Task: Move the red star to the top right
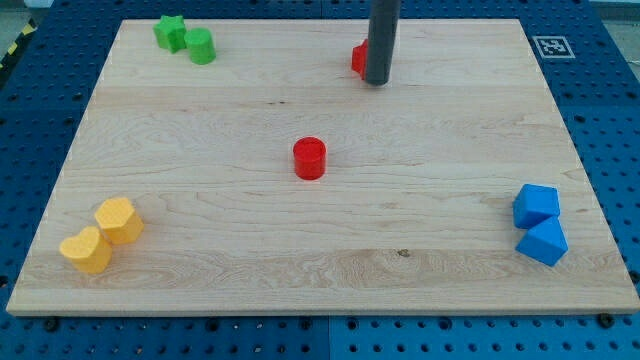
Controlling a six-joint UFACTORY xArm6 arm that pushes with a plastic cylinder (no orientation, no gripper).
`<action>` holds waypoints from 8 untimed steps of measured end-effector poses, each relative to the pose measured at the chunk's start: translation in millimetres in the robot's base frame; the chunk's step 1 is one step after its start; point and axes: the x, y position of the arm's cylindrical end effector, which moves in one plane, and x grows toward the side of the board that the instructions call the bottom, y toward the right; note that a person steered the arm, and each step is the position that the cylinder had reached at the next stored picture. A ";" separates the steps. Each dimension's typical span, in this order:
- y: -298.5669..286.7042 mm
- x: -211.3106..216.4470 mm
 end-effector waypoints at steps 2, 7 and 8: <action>-18.1 -4.5; -49.7 -34.8; -17.4 -34.8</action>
